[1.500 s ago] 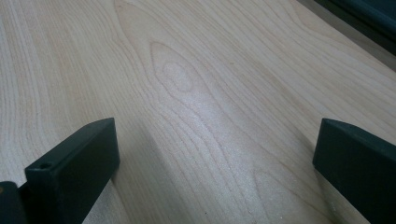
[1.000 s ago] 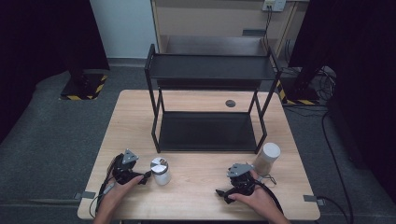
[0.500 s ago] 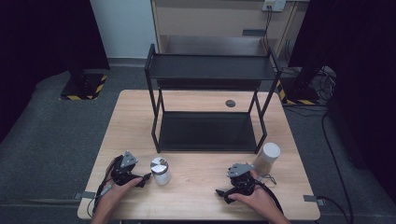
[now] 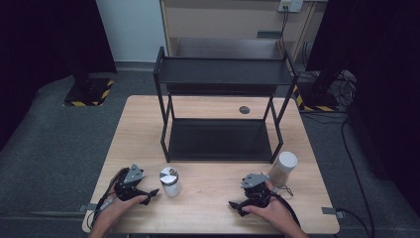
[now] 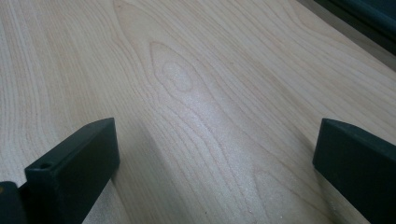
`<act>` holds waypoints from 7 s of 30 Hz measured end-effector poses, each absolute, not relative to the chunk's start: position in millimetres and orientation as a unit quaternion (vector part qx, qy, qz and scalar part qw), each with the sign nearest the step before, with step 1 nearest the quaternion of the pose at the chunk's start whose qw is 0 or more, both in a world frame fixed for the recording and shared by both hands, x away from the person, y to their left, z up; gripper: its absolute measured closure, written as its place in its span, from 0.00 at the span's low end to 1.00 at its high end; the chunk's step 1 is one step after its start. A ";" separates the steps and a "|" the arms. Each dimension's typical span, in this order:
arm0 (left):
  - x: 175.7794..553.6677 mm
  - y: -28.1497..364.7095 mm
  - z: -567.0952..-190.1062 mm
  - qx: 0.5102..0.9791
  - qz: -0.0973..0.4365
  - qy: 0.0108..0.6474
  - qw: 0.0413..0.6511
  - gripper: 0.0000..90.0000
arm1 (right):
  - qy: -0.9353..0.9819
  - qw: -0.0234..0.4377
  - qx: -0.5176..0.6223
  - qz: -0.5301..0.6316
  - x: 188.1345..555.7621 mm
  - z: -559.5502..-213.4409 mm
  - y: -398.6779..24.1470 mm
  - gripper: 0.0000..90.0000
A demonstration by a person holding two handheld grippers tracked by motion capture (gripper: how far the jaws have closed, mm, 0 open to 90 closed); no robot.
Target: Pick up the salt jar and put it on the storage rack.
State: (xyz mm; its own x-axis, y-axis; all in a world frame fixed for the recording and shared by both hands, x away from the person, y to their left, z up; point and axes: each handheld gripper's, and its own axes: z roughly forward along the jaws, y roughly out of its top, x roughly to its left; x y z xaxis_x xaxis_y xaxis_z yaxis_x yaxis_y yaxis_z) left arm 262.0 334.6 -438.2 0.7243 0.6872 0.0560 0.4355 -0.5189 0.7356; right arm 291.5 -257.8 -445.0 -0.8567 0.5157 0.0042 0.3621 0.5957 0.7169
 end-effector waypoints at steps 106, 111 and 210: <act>276.2 302.1 -447.6 0.847 0.136 0.244 0.452 0.33 | 0.887 0.103 0.247 0.375 291.5 -445.1 -257.9 0.01; 277.9 303.0 -446.7 0.847 0.123 0.231 0.462 0.33 | 0.887 0.103 0.247 0.376 291.5 -445.1 -257.9 0.01; 382.5 253.9 -267.8 0.869 0.098 0.096 0.475 0.33 | 0.888 0.100 0.246 0.376 292.5 -445.1 -258.7 0.02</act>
